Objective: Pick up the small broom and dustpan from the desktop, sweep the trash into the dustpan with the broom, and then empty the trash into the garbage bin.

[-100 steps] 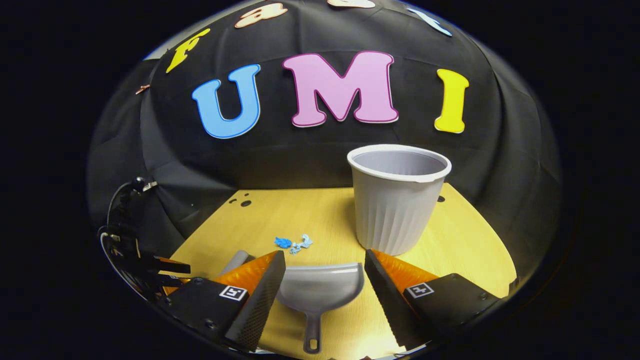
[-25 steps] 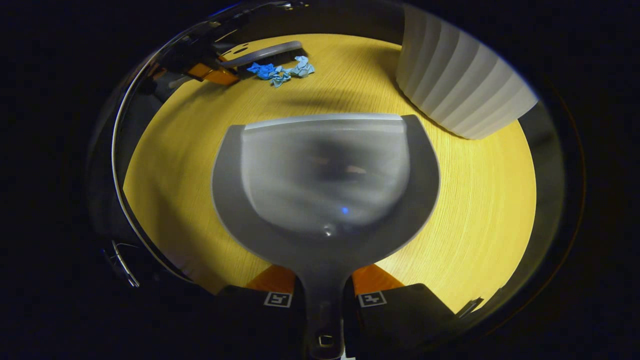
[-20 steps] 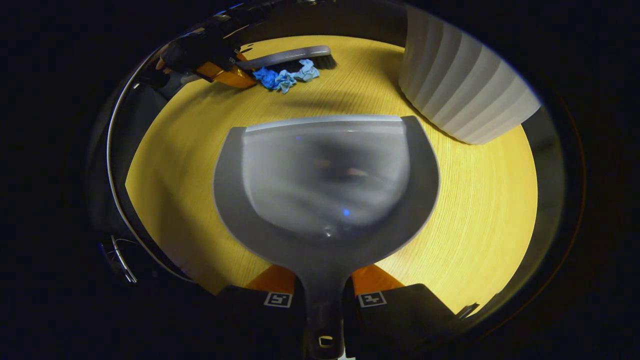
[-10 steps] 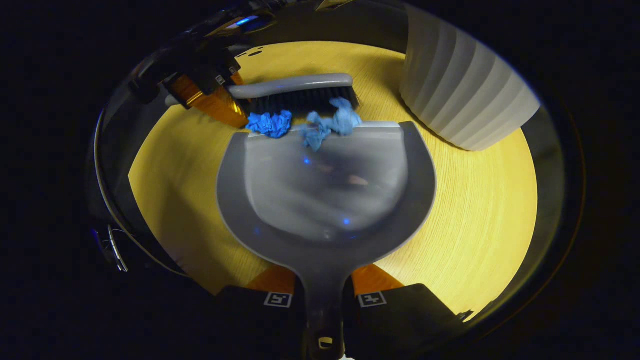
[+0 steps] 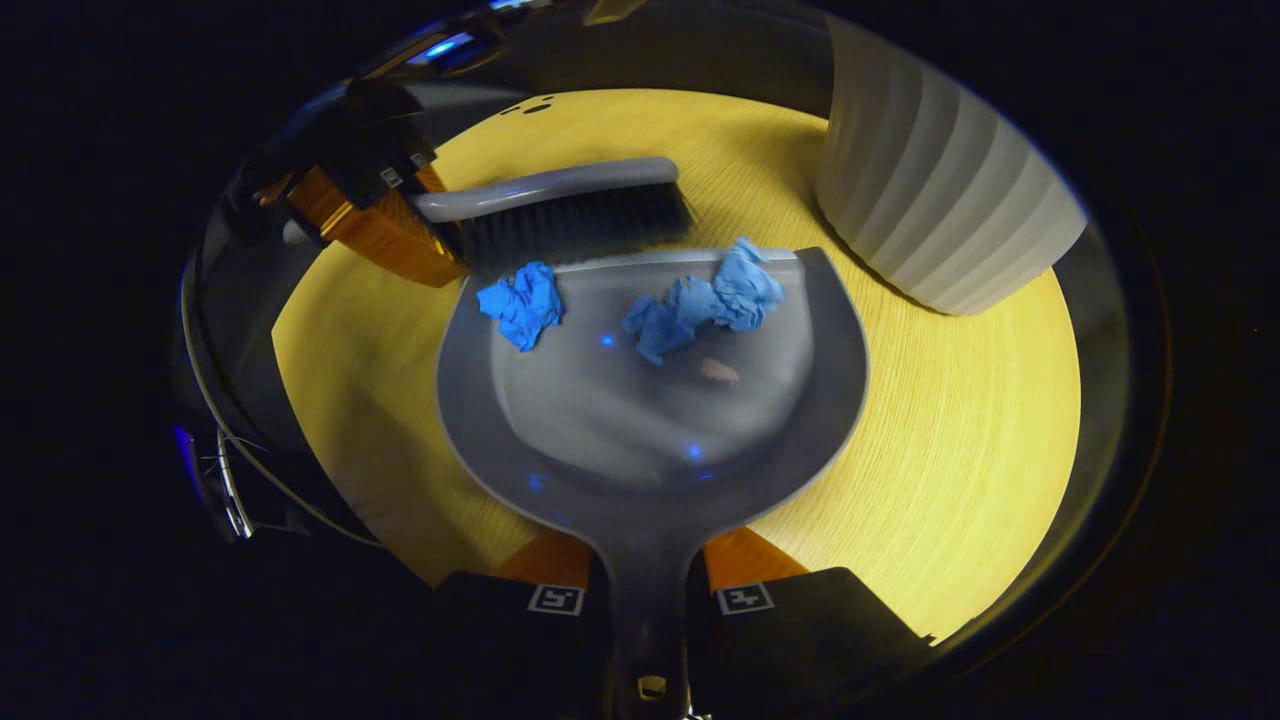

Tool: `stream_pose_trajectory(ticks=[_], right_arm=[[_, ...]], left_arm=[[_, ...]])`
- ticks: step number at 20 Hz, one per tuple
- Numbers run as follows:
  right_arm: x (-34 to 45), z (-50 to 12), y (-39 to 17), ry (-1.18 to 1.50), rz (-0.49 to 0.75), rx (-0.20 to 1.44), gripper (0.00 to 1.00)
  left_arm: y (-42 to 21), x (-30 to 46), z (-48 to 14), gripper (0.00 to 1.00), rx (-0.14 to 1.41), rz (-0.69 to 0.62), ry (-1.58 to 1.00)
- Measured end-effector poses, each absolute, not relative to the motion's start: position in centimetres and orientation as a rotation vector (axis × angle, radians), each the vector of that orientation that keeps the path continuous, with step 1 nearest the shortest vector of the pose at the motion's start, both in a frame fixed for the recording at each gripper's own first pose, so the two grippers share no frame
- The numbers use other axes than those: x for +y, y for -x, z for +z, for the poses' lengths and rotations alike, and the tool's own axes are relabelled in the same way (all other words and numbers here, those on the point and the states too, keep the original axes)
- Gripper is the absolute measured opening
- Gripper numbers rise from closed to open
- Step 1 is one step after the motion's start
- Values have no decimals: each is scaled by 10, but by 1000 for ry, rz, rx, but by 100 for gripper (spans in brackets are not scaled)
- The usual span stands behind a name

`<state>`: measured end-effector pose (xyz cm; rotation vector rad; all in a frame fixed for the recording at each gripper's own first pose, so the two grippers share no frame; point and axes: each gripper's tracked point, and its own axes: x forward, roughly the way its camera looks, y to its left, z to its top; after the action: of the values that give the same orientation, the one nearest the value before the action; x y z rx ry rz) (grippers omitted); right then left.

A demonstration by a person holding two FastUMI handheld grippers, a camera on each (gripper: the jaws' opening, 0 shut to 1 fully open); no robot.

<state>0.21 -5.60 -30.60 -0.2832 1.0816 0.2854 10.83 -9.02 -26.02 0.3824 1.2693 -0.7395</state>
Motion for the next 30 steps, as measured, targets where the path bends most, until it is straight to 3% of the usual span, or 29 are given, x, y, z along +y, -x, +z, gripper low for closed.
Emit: stream_pose_trajectory(ticks=[3, 5, 11, 21, 30], right_arm=[[-56, -305, -3, 277, 303, 1073, 33], [-59, -304, -3, 286, 318, 1073, 33], [-61, -295, -3, 285, 311, 1055, 33], [-67, -258, 13, 311, 235, 1030, 33], [-69, -263, 9, 250, 240, 1018, 33]], left_arm=[[-98, -83, -245, 23, 1195, -653, -202], [-84, -72, -236, 29, 1152, -567, -82], [-47, -32, -237, 26, 1039, -421, 53], [-20, 9, -375, 26, 990, -446, 44], [-79, 16, -482, 26, 1009, -438, 9]])
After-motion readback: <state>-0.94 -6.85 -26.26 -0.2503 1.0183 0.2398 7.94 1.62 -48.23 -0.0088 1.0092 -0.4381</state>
